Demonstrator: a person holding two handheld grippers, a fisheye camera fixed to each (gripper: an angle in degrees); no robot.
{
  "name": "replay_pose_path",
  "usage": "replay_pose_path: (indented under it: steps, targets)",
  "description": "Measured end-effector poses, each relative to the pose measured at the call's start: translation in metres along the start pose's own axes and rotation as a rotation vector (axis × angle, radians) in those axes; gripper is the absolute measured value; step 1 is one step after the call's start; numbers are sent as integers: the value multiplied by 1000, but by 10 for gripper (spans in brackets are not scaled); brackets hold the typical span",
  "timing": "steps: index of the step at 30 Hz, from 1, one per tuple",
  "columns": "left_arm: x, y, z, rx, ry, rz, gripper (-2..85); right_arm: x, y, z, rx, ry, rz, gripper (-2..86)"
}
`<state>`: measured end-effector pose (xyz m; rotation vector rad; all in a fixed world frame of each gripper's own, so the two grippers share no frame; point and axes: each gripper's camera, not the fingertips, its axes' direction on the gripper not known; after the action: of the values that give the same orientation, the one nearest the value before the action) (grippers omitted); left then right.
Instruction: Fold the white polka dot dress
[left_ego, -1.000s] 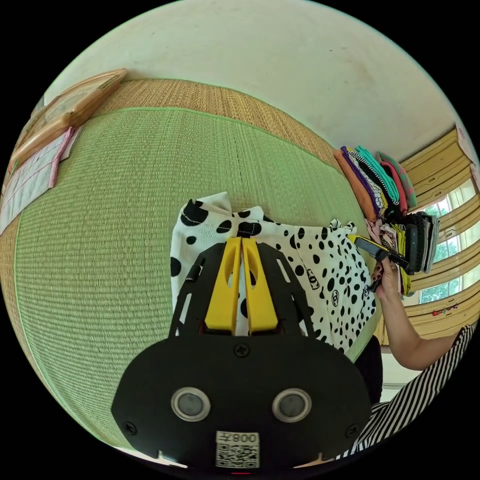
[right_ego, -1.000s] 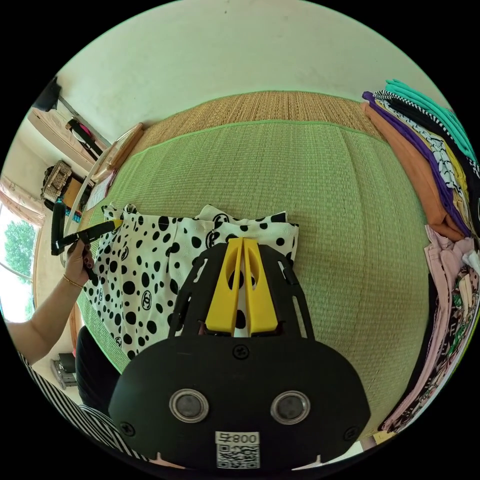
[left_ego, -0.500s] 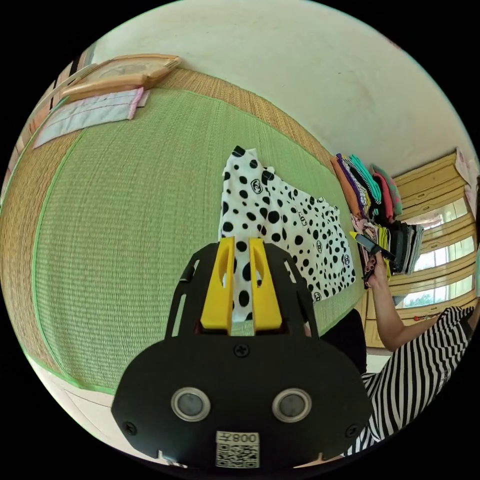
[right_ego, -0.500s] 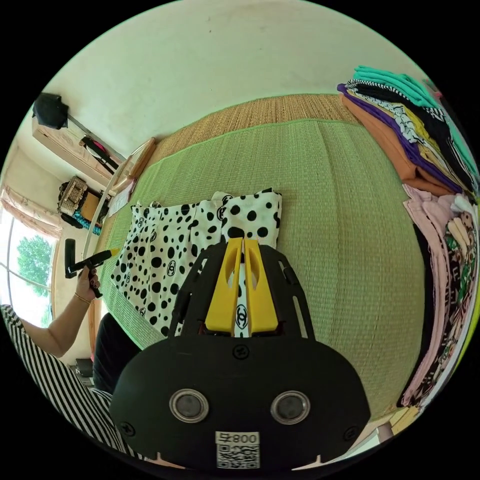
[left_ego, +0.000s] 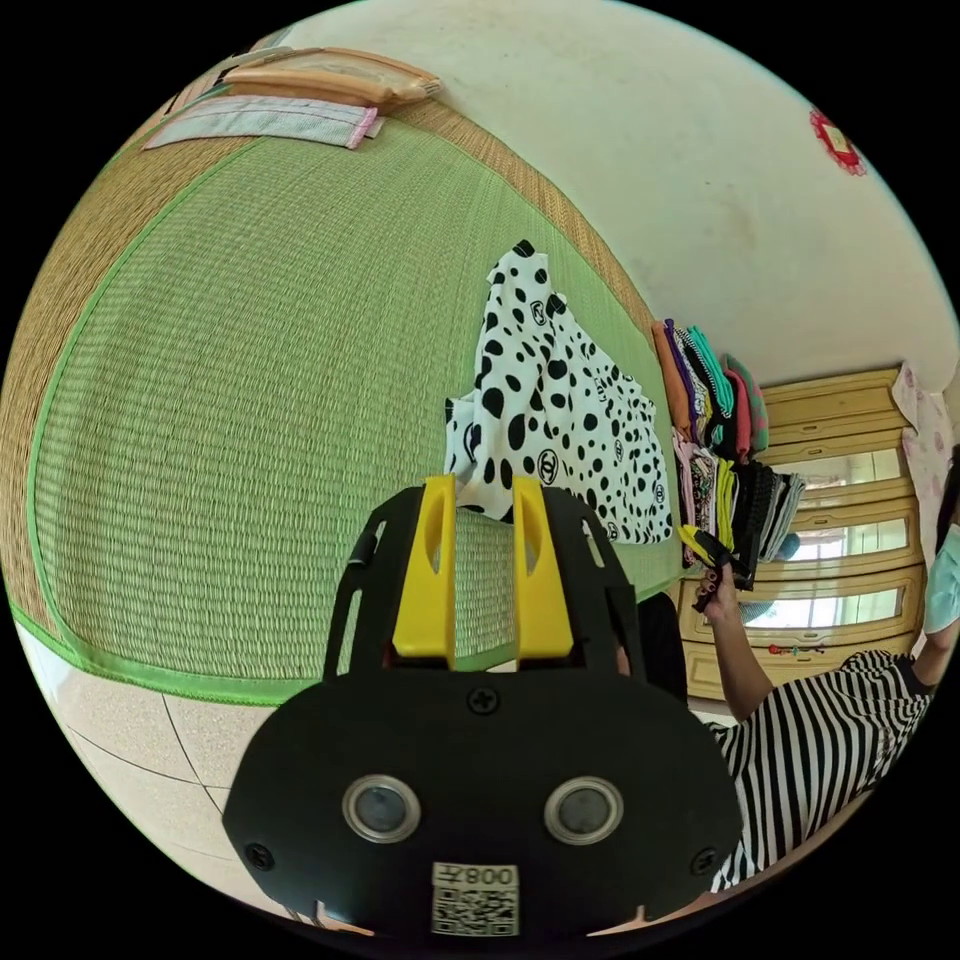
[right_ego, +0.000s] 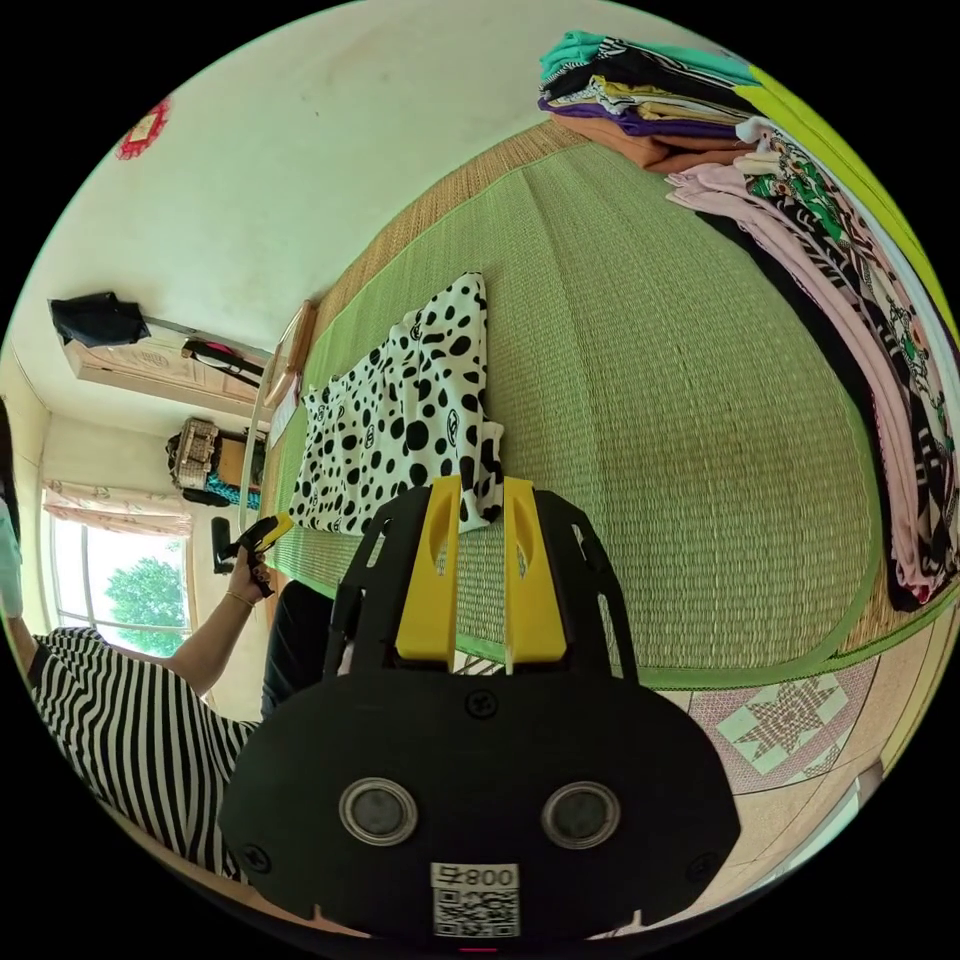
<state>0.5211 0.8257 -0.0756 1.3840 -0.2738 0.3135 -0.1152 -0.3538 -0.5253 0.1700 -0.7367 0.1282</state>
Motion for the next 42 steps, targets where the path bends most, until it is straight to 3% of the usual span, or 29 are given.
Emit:
replay_pose_path:
  steps: [24,42]
  targets:
    - [-3,7,-94,-58,0,-21,11,-12,1,-16,-154,-22,-35,25]
    - [87,35,-144,-51,-26,-67,16,-31,73,-54,-192,-73,1,21]
